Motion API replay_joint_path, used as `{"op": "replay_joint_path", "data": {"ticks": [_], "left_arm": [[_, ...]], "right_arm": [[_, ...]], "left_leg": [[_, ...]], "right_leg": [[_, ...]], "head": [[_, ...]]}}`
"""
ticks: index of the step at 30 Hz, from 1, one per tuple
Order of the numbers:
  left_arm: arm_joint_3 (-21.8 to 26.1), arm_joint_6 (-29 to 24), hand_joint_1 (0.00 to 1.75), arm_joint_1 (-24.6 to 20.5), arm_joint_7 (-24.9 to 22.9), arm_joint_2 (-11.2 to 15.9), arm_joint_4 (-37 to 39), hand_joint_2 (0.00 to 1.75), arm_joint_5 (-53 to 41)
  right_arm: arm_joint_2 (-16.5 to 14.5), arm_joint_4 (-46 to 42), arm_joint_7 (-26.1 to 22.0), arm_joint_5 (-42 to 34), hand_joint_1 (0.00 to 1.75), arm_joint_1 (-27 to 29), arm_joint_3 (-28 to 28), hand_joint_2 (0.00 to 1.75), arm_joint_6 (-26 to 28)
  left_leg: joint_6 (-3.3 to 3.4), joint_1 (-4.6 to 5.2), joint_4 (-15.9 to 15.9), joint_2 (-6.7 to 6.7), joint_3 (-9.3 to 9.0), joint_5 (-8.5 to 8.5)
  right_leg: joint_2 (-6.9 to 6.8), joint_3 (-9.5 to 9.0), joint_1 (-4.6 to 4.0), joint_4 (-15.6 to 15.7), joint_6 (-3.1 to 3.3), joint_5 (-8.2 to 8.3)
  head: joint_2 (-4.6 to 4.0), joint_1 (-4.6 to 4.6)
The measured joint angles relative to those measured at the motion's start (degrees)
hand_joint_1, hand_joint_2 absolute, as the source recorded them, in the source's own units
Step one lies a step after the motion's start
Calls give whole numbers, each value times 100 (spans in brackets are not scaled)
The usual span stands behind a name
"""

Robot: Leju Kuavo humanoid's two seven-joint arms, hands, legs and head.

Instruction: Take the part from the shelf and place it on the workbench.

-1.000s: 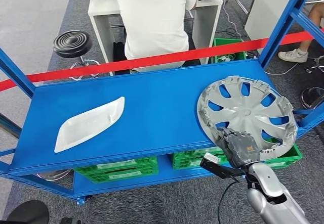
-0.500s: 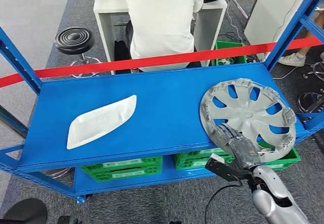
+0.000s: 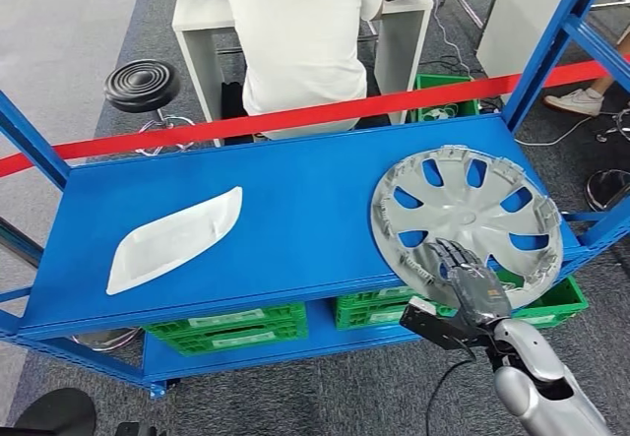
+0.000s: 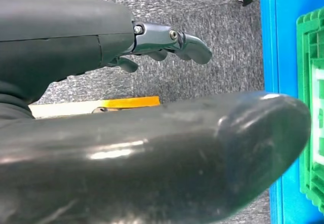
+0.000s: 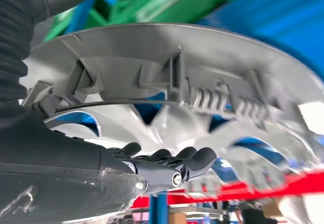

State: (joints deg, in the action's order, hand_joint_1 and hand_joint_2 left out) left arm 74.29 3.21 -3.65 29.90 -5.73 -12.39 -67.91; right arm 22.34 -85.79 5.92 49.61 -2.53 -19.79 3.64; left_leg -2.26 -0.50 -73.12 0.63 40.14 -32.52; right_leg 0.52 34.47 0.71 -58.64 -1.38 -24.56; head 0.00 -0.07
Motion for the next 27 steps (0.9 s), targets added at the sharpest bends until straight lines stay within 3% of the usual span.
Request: {"op": "replay_joint_path", "data": {"ticks": [1,3,5,9,11,13,14,15,16,18,19,21,22,24,26,27], "left_arm": [[3,6,0,2,5,2,0,0,-1],[5,20,0,-2,11,5,0,0,-4],[5,31,0,-13,16,4,0,0,-11],[5,42,0,-12,20,-1,0,0,-50],[5,42,0,-15,20,2,0,0,-54],[5,44,0,-11,20,4,0,0,-55],[5,47,0,-8,20,3,0,0,-55],[5,50,0,-6,20,2,0,0,-56],[5,53,0,-7,20,1,0,0,-58],[5,54,0,-8,20,1,0,0,-65],[5,50,0,-9,20,2,0,0,-69],[5,41,0,-9,20,4,0,0,-74],[5,36,0,-11,20,4,0,0,-80],[5,32,0,-15,20,8,0,0,-90],[5,30,0,-20,20,5,0,0,-93],[5,28,0,-21,20,2,0,0,-95]], "right_arm": [[23,1,81,66,0,1,1,175,-54],[53,2,204,163,0,2,11,175,-131],[69,19,280,226,0,7,34,175,-156],[78,141,368,322,0,16,79,175,-149],[78,197,372,334,0,21,106,175,-147],[78,245,372,341,0,29,120,175,-146],[78,265,377,345,0,33,123,175,-145],[78,285,392,352,0,34,128,175,-141],[78,306,417,361,0,31,139,175,-131],[76,373,472,397,3,13,193,175,-85],[74,416,488,418,7,-3,232,175,-50],[70,515,501,452,14,-32,313,175,14],[69,562,504,463,23,-39,348,175,32],[67,641,509,473,103,-47,402,175,43],[62,692,506,489,175,-50,430,175,52],[55,715,505,510,175,-49,434,175,64]], "left_leg": [[10,-1,224,0,-110,171],[35,-2,982,-2,-495,529],[75,-1,1457,2,-725,646],[215,-4,1544,0,-743,662],[269,-12,1554,-5,-747,676],[290,-2,1553,-5,-747,672],[292,0,1552,-5,-750,670],[291,0,1552,-5,-757,667],[285,-4,1551,-4,-768,662],[252,-3,1548,2,-796,641],[225,6,1544,6,-804,631],[165,19,1555,12,-810,630],[130,12,1569,14,-814,637],[63,-3,1538,8,-800,591],[15,-8,1147,1,-621,332],[1,-7,794,0,-452,141]], "right_leg": [[0,-3,1,0,-6,3],[4,0,-9,-14,-37,6],[13,20,-31,-20,-94,14],[9,58,-17,-70,-229,-25],[-4,276,-11,-562,-275,-313],[-7,622,-10,-1328,-297,-659],[-7,732,-9,-1561,-302,-718],[-7,743,-8,-1580,-302,-666],[-8,641,-5,-1368,-299,-516],[-13,243,2,-585,-291,-167],[-8,79,2,-270,-270,-67],[7,-47,-16,-21,-205,-43],[16,-47,-24,-11,-159,-29],[14,-50,-19,18,-82,-7],[7,-50,2,43,-24,13],[5,-42,3,44,-9,15]], "head": [[0,-2],[0,-17],[1,-28],[0,-4],[0,35],[0,61],[0,63],[0,65],[0,67],[0,79],[1,82],[1,84],[1,82],[0,74],[0,44],[0,28]]}}
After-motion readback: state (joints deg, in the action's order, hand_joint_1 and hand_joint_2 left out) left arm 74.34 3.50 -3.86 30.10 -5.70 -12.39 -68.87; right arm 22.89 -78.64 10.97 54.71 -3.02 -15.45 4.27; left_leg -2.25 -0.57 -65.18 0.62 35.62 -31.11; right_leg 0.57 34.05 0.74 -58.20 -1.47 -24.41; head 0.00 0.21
